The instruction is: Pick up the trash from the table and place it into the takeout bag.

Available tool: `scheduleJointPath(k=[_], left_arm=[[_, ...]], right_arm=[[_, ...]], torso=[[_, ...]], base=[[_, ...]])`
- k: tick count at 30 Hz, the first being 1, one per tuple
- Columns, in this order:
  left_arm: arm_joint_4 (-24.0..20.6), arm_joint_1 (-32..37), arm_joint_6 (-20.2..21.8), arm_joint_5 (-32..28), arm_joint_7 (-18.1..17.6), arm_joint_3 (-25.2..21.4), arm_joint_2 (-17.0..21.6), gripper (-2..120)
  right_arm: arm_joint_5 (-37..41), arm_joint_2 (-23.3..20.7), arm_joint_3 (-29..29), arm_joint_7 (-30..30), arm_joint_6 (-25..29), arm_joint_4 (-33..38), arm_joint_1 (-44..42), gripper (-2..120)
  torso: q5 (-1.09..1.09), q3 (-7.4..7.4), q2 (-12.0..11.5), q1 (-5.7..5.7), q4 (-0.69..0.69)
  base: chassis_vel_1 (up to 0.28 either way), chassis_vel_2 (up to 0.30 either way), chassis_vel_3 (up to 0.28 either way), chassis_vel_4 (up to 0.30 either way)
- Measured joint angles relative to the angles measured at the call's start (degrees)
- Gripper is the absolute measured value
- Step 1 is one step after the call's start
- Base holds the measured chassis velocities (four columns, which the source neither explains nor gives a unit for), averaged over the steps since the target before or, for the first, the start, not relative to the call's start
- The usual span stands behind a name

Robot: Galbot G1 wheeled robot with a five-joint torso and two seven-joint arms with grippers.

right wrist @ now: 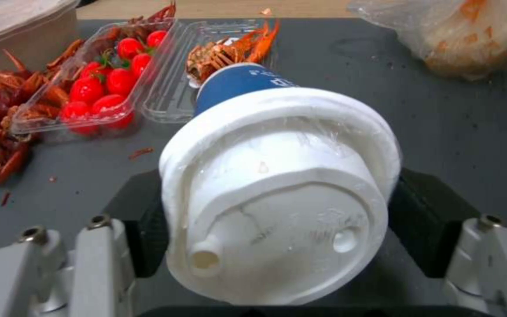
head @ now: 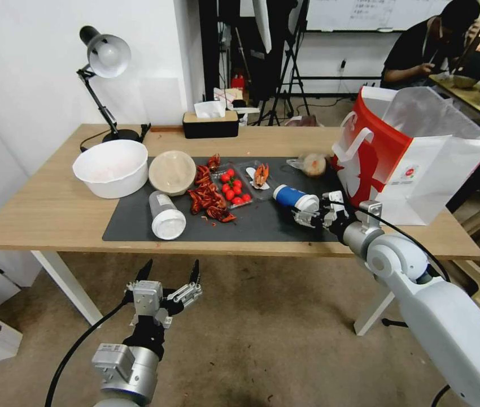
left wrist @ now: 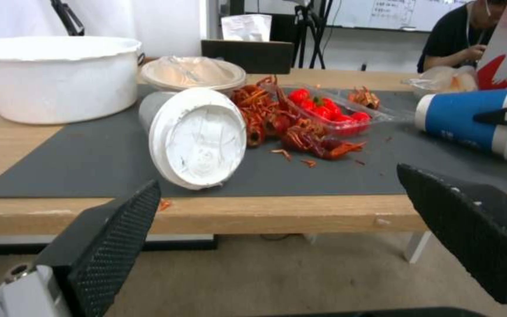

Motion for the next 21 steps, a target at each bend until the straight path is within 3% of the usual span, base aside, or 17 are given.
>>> scheduleJointPath(k=[9, 21], left_arm=[[0.28, -0.33, -0.3, -0.05, -0.05, 0.18, 0.1, 100], [0.22, -0.6, -0.37, -0.14, -0.11, 0.29, 0.27, 100]], right_arm=[[0.11, -1.6, 2.22, 0.22, 0.09, 2.76, -2.47, 69], [3.52, -7.34, 9.71, 3.74, 3.39, 12.98, -3.59, 68]], torso=[[0.01, 0.0, 0.0, 0.0, 0.0], [0.0, 0.0, 0.01, 0.0, 0.0]], base=[[0.0, 0.0, 0.0, 0.0], [0.0, 0.0, 0.0, 0.0]])
